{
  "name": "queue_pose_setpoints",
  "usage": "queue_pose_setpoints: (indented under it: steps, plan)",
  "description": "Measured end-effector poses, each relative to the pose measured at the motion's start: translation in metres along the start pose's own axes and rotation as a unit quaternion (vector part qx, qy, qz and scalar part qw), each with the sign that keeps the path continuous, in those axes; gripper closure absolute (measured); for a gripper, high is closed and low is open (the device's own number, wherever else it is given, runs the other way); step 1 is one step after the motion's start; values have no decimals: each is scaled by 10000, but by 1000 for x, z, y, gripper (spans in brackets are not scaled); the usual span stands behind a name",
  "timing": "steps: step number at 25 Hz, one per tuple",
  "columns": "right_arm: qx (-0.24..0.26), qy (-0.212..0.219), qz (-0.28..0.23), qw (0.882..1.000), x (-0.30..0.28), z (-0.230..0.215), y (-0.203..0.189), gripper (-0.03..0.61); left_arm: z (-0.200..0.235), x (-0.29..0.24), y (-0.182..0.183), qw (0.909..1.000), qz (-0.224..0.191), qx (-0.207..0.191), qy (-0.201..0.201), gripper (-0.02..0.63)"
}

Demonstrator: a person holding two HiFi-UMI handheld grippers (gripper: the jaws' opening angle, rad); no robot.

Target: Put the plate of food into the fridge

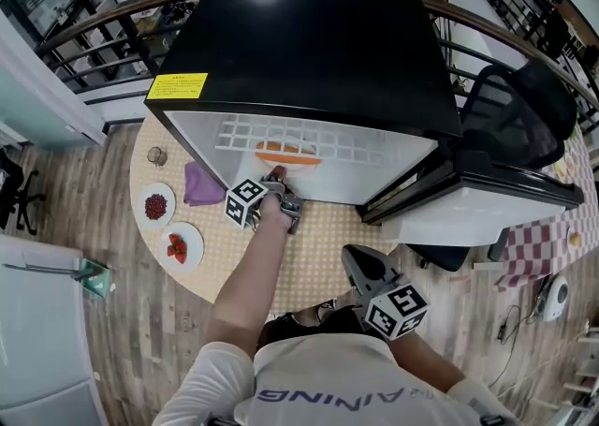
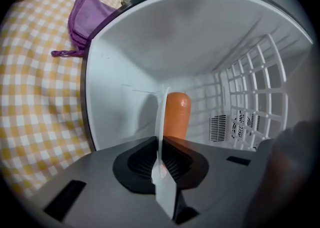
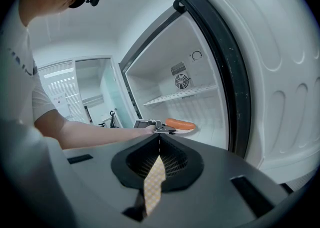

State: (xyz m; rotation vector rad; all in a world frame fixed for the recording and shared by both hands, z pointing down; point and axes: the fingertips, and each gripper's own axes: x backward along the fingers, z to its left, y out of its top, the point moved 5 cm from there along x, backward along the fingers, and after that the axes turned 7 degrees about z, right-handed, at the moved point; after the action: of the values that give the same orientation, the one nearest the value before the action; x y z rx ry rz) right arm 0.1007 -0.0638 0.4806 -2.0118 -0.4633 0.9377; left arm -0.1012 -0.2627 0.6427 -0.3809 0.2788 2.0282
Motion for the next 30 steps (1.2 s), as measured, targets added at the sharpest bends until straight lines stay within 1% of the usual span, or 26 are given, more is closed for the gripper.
queue_pose_setpoints:
  steps: [2, 5, 8, 12, 14, 16, 19, 21, 23, 25, 27, 29, 30]
  plan:
    - [-84, 20, -12, 10000, -1, 0, 1, 557, 3, 1, 1, 9999, -18, 23, 142, 583]
    - [-147, 26, -6, 9999, -2, 1, 0, 557, 10, 2, 3, 9995, -2, 168, 282, 580]
    - [-161, 48, 31, 9999, -6, 4, -4, 557, 12, 0, 5, 9989, 137, 101, 431, 581]
    - [-182, 128, 62, 9997, -8, 11, -9, 557, 12, 1, 4, 9965, 428, -313, 648, 581]
    - [-166, 149, 88, 9997, -9, 14, -12, 557, 11, 1, 3, 9936, 609, -638, 703, 580]
    - [-168, 152, 106, 9997, -9, 15, -14, 557, 9, 2, 1, 9885, 802, -1016, 781, 567]
    - [-191, 156, 101, 9996, -10, 16, -14, 557, 6, 3, -3, 9768, 1105, -1575, 937, 546]
    - [-195, 166, 97, 9996, -10, 17, -14, 557, 5, 6, -5, 9662, 1313, -1956, 1050, 529]
    - [-196, 182, 104, 9996, -11, 19, -15, 557, 4, 8, -7, 9522, 1534, -2369, 1168, 513]
    - [-193, 207, 120, 9995, -12, 22, -16, 557, 2, 10, -8, 9360, 1709, -2800, 1276, 497]
    - [-181, 241, 141, 9994, -14, 25, -17, 557, -2, 13, -7, 9224, 1838, -3136, 1303, 492]
    - [-171, 271, 165, 9993, -16, 27, -19, 557, -4, 15, -5, 9112, 1942, -3399, 1281, 488]
    - [-168, 284, 179, 9993, -16, 27, -20, 557, -5, 15, -5, 9085, 1978, -3466, 1240, 488]
